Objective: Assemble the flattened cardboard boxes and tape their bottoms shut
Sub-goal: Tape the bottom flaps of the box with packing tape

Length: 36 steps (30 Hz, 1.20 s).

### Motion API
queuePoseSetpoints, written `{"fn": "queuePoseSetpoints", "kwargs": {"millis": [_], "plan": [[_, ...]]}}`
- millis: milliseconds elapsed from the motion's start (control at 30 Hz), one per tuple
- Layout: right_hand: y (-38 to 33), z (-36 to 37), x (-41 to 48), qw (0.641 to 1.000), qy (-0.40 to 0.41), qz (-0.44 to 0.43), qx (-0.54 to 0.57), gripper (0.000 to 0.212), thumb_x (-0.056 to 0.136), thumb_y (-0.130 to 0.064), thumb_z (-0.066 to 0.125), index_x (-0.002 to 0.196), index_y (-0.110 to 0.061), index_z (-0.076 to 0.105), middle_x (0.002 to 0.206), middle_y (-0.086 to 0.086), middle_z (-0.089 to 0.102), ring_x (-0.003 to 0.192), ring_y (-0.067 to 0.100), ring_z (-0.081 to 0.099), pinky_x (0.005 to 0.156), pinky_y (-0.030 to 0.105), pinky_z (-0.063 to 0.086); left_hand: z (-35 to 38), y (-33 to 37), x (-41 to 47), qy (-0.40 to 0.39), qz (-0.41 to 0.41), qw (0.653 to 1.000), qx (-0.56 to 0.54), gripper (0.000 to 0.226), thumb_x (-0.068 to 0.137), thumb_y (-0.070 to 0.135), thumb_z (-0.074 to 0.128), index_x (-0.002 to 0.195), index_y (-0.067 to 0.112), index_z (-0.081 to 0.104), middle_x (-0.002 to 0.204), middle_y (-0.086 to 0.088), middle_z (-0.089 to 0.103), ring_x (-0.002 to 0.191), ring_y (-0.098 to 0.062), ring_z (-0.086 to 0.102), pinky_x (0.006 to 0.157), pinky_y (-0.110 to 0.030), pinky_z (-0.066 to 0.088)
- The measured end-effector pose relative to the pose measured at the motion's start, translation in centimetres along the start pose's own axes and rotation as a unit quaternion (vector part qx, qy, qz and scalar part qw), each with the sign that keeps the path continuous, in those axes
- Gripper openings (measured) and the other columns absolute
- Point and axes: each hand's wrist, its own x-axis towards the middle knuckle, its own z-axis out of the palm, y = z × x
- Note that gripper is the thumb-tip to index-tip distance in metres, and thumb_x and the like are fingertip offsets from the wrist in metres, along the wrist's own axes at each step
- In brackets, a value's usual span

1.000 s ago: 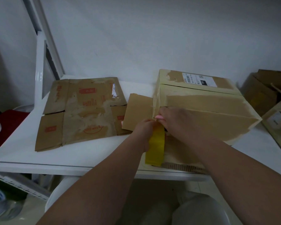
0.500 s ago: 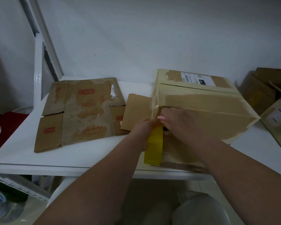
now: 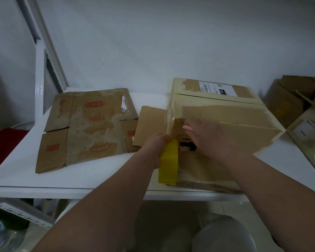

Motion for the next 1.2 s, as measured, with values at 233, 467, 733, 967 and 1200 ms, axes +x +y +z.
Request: {"fn": "queuePoseSetpoints", "kwargs": {"millis": [233,467,733,967,1200], "plan": [[-0.1,-0.9,2.8,0.991,0.088,0.057,0.077,0.034,0.098,-0.031,0.037,0.123,-0.021,0.059,0.110,-0.003,0.051,0.093,0.019,0.053,0.069,0.026,0.034,0.0,0.3,-0.8,-0.004,-0.007,1.000,0.017,0.013,0.093,0.018,0.057,0.106,0.015,0.056,0.100,-0.021,0.067,0.083,-0.035,0.068,0.069,-0.044,0.057],[-0.2,0.0,4.2,0.997,0.051,0.043,0.039,0.040,0.086,-0.048,0.060,0.114,-0.021,0.061,0.109,-0.002,0.054,0.094,0.017,0.054,0.069,0.024,0.032,-0.5,0.5,-1.3,-0.020,-0.017,1.000,0.005,0.018,0.092,0.015,0.058,0.109,0.012,0.057,0.095,-0.020,0.067,0.077,-0.033,0.067,0.073,-0.045,0.057],[-2.3,0.7,3.7,0.995,0.057,0.074,-0.020,0.050,0.078,-0.043,0.073,0.114,-0.019,0.048,0.115,-0.001,0.045,0.095,0.016,0.045,0.067,0.026,0.038,-1.5,0.9,-3.2,-0.043,-0.047,0.997,0.053,0.011,0.093,0.019,0.059,0.103,0.014,0.061,0.088,-0.015,0.067,0.069,-0.026,0.068,0.063,-0.037,0.059],[-2.9,0.5,3.3,0.992,0.083,0.094,0.024,0.040,0.079,-0.037,0.073,0.106,-0.017,0.050,0.107,0.000,0.045,0.088,0.013,0.041,0.065,0.026,0.037,-2.8,0.6,-5.5,-0.035,-0.022,0.997,0.058,0.017,0.094,0.016,0.057,0.111,0.014,0.061,0.090,-0.008,0.061,0.077,-0.022,0.060,0.070,-0.035,0.053],[-6.9,2.2,-1.6,0.924,0.135,0.164,0.317,0.018,0.089,-0.023,0.065,0.105,-0.015,0.068,0.096,-0.001,0.062,0.083,0.009,0.058,0.062,0.009,0.033,-3.9,-0.4,-7.2,0.007,0.053,0.997,0.053,0.016,0.092,0.004,0.053,0.101,0.012,0.065,0.093,-0.011,0.061,0.080,-0.023,0.059,0.070,-0.032,0.049]]}}
